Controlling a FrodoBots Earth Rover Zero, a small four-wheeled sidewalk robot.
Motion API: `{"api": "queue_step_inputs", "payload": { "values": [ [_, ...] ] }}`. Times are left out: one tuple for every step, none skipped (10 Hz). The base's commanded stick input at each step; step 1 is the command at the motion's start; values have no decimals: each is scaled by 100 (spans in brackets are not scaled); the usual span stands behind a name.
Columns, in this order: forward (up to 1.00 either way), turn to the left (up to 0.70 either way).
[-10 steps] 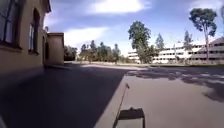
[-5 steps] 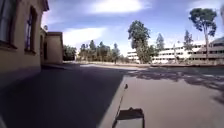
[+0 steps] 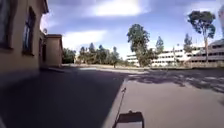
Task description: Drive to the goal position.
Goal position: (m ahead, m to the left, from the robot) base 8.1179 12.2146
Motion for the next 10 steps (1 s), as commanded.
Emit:
{"api": "queue_step_inputs", "payload": {
  "values": [
    [70,-9],
    [70,-5],
    [70,-2],
    [70,0],
    [70,0],
    [70,0],
    [70,0],
    [70,0],
    [70,0],
    [70,6]
  ]
}}
